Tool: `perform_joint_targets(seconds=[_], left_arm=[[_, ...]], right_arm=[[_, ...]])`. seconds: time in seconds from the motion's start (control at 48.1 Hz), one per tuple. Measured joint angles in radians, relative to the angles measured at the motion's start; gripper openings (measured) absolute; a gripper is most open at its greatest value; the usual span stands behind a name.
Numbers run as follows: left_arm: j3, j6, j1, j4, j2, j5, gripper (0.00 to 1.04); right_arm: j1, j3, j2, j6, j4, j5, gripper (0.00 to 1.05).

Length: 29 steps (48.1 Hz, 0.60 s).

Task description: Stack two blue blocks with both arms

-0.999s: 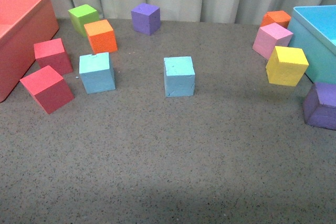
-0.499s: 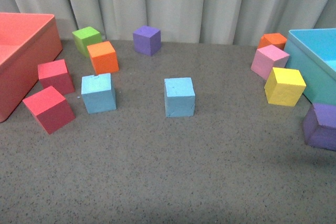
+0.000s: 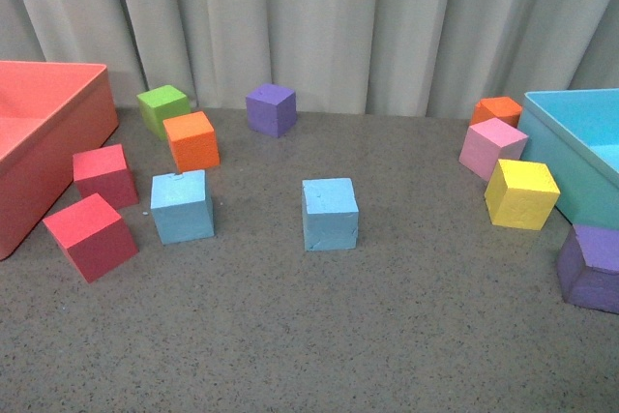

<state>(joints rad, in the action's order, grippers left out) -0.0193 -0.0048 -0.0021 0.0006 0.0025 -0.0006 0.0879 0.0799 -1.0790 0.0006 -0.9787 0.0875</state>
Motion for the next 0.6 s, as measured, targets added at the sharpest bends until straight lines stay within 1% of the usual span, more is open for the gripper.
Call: perform_joint_targets(seconds=[0.042,0.062,0.125,0.229,0.478,0.603], left_arm=[[0.000,0.000,0.000,0.000,0.000,0.000,0.98],[0.000,0.000,0.000,0.000,0.000,0.000,0.98],[0.000,0.000,0.000,0.000,0.000,0.000,0.98],[0.000,0.000,0.000,0.000,0.000,-0.001,0.98],[0.000,0.000,0.000,0.000,0.000,0.000,0.98],[0.000,0.000,0.000,0.000,0.000,0.000,0.98]], right_arm=[[-0.013,-0.012,0.042,0.000,0.029,-0.016,0.01],[-0.037,-0.018,0.068,0.000,0.048,-0.055,0.01],[-0.065,-0.028,0.110,0.000,0.080,-0.080,0.01],[-0.084,-0.043,0.185,0.000,0.138,-0.080,0.01],[-0.085,-0.068,0.361,0.000,0.286,-0.084,0.01],[-0.085,-0.075,0.475,0.000,0.388,-0.086,0.01]])
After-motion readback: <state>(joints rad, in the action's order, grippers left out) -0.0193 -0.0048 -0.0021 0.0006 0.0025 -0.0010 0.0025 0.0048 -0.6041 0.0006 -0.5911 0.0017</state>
